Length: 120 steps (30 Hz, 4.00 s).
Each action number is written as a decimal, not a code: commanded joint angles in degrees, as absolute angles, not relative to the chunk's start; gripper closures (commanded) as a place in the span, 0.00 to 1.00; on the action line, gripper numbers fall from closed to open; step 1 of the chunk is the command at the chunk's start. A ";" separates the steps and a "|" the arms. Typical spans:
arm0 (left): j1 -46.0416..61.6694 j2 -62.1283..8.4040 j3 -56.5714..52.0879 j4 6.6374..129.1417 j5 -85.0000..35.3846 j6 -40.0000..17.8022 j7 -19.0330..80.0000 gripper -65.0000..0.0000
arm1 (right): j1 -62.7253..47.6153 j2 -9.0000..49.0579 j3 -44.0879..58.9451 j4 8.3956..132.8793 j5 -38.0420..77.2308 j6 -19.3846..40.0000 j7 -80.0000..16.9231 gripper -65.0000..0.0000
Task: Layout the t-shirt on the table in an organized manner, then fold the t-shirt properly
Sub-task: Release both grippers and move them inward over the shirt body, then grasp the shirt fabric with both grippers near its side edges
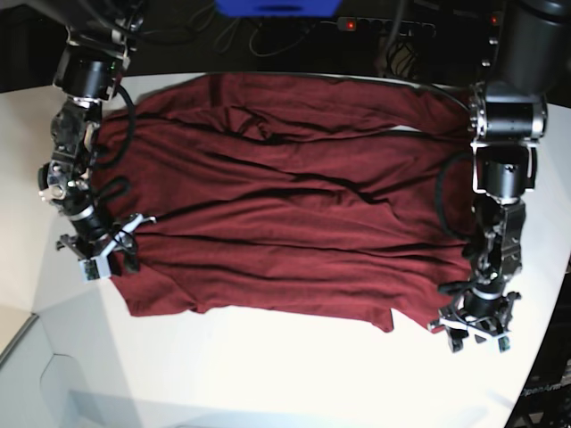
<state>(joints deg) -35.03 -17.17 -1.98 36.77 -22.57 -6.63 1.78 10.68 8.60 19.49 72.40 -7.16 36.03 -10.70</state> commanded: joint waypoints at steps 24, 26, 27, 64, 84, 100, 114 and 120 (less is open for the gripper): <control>-46.81 -6.02 -1.71 12.62 -5.14 -6.64 -6.02 0.52 | -9.89 2.77 20.00 94.55 -6.11 36.26 -9.80 0.68; -46.46 -6.02 -1.71 11.30 -5.14 -6.64 -6.02 0.52 | -10.77 2.77 20.09 94.55 -6.11 36.26 -9.80 0.68; -46.46 -5.93 -1.71 10.95 -5.14 -6.64 -6.02 0.52 | -11.21 2.77 20.09 94.55 -6.11 36.26 -9.80 0.68; -7.25 -17.10 -4.09 71.08 -22.64 -6.64 29.05 0.53 | -8.66 0.31 14.55 91.82 -6.37 36.35 -9.80 0.68; -4.35 -21.85 -9.54 68.26 -23.25 -7.08 25.98 0.53 | 6.11 6.90 14.29 66.42 -6.55 36.35 -9.80 0.68; -16.04 -13.05 -11.12 68.88 -22.55 -7.08 25.54 0.53 | -11.30 7.08 8.57 94.02 -6.46 36.44 -9.80 0.68; -20.26 -19.12 -1.10 49.36 -22.64 -6.90 21.93 0.53 | 4.79 5.93 8.57 79.60 -6.46 36.35 -9.80 0.68; -14.81 -24.57 -1.19 56.75 -23.25 -6.73 22.29 0.53 | 6.90 5.76 8.13 69.67 -6.46 36.35 -9.80 0.68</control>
